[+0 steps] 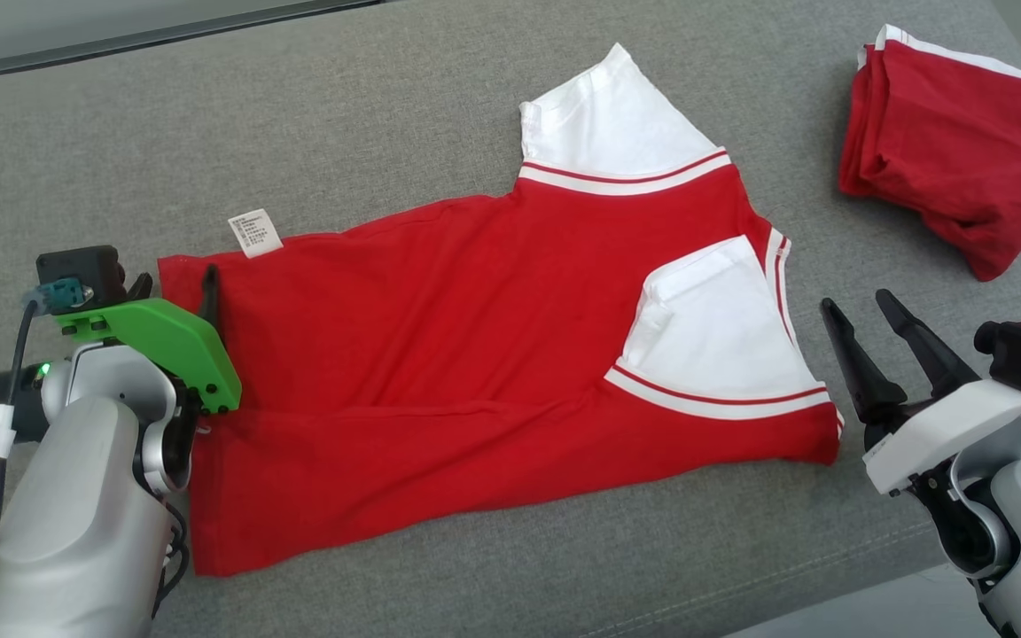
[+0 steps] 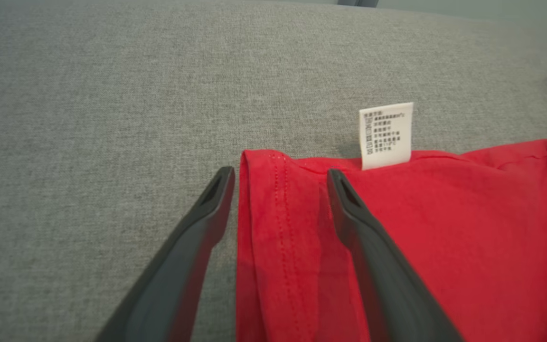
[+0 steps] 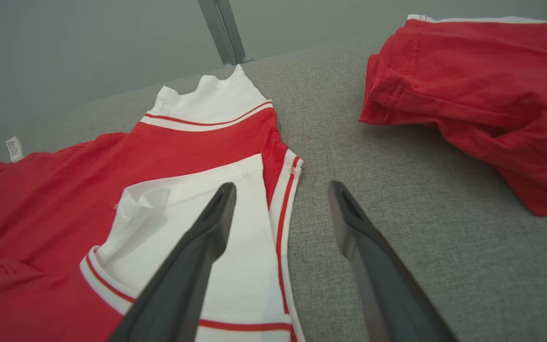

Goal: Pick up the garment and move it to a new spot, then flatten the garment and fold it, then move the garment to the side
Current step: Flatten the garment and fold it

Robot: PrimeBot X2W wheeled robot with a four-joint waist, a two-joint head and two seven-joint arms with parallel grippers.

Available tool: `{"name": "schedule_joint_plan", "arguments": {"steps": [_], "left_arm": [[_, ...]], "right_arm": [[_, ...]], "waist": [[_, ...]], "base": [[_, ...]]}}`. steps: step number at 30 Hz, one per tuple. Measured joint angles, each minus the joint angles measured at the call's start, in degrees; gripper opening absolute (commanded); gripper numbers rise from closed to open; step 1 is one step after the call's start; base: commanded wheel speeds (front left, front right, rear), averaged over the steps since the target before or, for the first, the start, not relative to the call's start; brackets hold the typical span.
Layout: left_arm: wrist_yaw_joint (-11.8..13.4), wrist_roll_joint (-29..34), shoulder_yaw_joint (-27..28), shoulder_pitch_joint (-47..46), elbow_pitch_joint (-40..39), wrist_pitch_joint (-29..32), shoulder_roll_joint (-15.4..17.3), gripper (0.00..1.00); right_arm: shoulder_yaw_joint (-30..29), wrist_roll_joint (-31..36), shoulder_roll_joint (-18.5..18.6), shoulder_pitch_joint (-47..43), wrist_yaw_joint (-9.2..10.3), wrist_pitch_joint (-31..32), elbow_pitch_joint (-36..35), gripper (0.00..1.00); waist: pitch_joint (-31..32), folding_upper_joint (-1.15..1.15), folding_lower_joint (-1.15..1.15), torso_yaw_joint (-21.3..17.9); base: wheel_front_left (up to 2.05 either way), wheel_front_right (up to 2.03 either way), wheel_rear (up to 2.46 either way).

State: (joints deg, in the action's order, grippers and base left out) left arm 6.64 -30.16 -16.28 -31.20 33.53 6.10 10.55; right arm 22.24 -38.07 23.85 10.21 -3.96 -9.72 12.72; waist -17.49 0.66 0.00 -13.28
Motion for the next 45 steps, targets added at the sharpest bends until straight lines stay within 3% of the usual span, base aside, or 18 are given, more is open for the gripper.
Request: {"name": "schedule_joint_plan", "arguments": {"steps": [16,17,18,19,20,23,35,45], "left_arm": [[0.0,0.1,1.7,-3.3,5.9,-1.0,-0.7,0.97],[0.0,0.1,1.8,-3.5,6.4,-1.1,-0.8,0.81],[0.0,0.1,1.7,-3.7,6.8,-1.1,-0.8,0.59],[0.0,0.1,1.7,-3.9,7.0,-1.1,-0.9,0.48],[0.0,0.1,1.7,-4.1,7.3,-1.1,-1.0,0.44],[0.0,0.1,1.5,-4.6,8.4,-1.8,-1.7,0.00],[-1.4,0.1,0.6,-5.3,8.0,-7.5,-5.4,0.00],[-2.7,0.1,-1.0,-5.3,4.7,-11.3,-6.9,0.00]], "right_arm": [[0.7,0.2,-0.7,1.2,-0.04,-0.1,0.4,1.00],[0.7,0.2,-0.7,1.3,-0.04,-0.1,0.5,1.00],[0.6,0.2,-0.7,1.3,-0.03,-0.1,0.6,1.00],[0.4,0.2,-0.6,1.3,-0.02,-0.1,0.7,1.00],[0.3,0.2,-0.6,1.3,0.00,-0.1,0.7,1.00],[0.0,0.2,-0.5,1.3,0.01,-0.4,0.9,1.00],[-1.5,0.9,1.7,5.7,0.12,-0.6,1.0,1.00],[-2.2,0.8,3.1,17.1,0.53,6.9,4.6,1.00]], "waist": [[-0.5,0.00,0.00,-0.8],[-0.6,0.00,0.00,-0.9],[-0.6,0.00,0.00,-1.1],[-0.7,0.00,0.00,-1.2],[-0.7,0.00,0.00,-1.2],[-0.6,0.00,0.00,-1.3],[0.3,0.00,0.00,1.2],[-0.9,0.00,0.00,5.8]], "base": [[0.00,0.00,0.00],[0.00,0.00,0.00],[0.00,0.00,0.00],[0.00,0.00,0.00],[0.00,0.00,0.00],[0.00,0.00,0.00],[0.00,0.00,0.00],[0.00,0.00,0.00]]}}
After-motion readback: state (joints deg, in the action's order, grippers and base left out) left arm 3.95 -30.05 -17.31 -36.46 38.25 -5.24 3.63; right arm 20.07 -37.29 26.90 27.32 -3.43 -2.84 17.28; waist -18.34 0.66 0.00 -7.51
